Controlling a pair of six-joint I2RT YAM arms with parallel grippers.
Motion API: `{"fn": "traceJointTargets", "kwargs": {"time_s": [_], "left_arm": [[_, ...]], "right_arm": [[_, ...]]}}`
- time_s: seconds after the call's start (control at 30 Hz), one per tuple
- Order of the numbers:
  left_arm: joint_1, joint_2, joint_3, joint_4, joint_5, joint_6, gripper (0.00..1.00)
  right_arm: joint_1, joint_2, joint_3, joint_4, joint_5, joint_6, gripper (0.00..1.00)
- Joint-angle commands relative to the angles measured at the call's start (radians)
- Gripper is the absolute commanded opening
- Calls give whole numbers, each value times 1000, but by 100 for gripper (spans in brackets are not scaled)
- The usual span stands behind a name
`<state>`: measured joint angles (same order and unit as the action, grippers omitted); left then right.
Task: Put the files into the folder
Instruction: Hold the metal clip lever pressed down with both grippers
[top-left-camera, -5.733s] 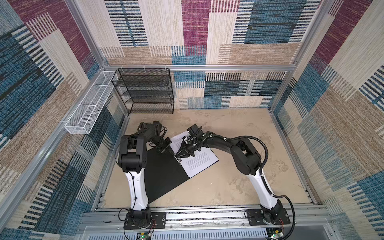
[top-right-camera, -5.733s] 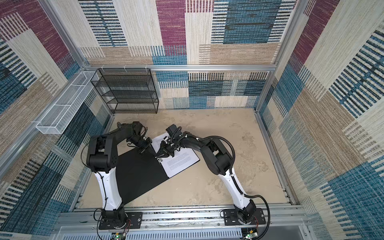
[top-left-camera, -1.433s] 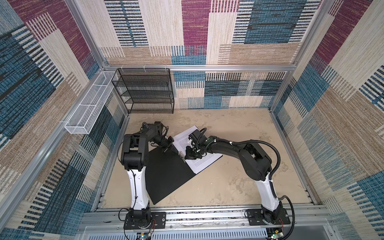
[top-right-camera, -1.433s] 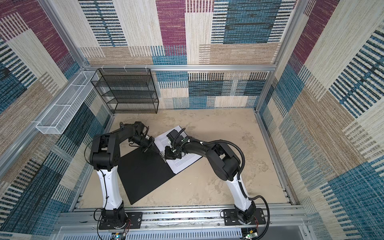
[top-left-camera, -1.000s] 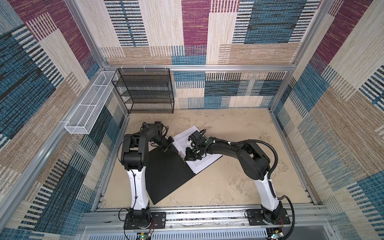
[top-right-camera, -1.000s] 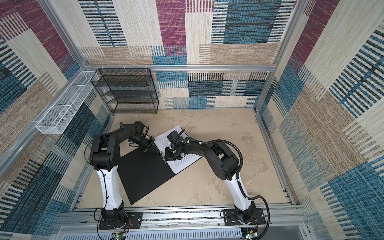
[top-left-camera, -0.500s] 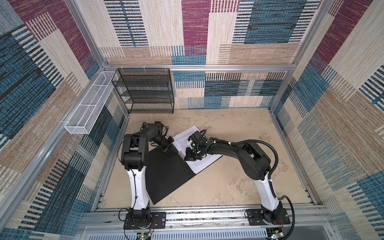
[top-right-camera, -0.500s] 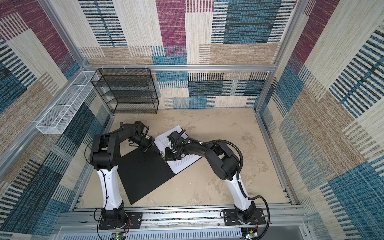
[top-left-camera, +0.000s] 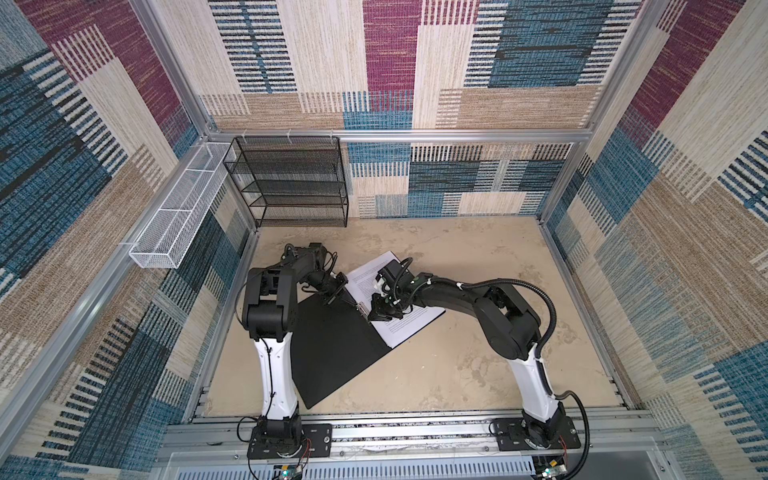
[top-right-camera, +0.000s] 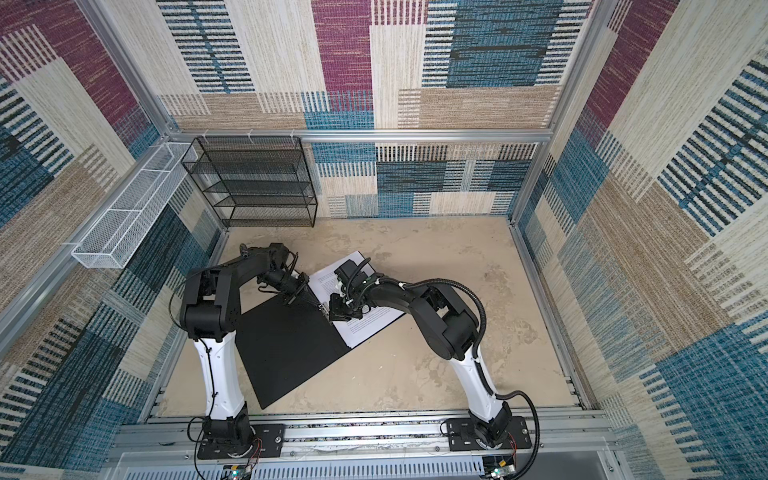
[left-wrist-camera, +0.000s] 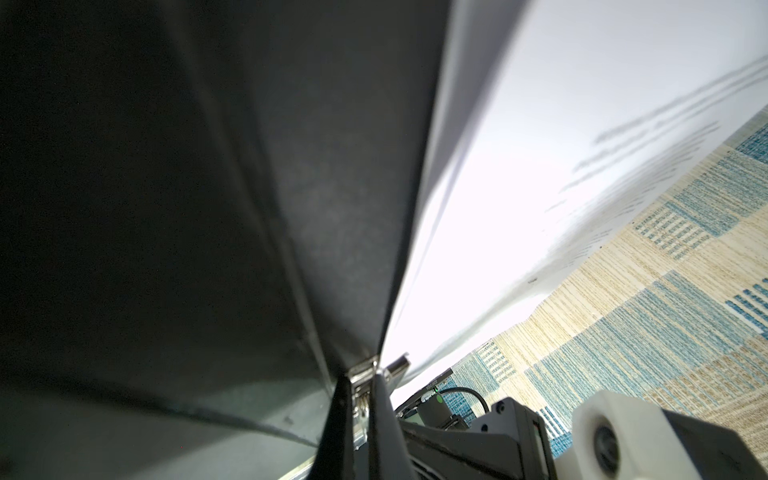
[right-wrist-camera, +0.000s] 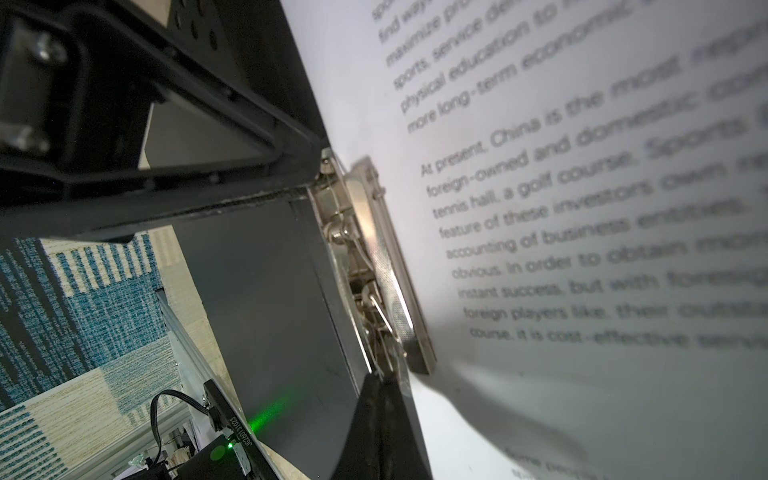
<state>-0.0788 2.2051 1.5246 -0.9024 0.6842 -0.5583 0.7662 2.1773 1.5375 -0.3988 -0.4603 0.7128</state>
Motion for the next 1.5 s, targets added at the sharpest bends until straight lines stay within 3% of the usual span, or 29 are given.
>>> {"fn": "traceJointTargets", "kwargs": {"time_s": [0.0, 0.43, 0.87, 1.47], "left_arm": [[-13, 62, -30, -24, -318, -6, 0], [-12, 60, -32, -25, -319, -13, 0], [-12, 64, -39, -15, -316, -22, 0], [-13, 75, -35, -13, -310, -22, 0]], "right_arm": [[-8, 18, -5, 51, 206, -14, 0], [4, 59, 21, 52, 228, -26, 0], [10, 39, 58, 94, 64, -7, 0], [7, 45, 57, 101, 2, -9, 2]]}}
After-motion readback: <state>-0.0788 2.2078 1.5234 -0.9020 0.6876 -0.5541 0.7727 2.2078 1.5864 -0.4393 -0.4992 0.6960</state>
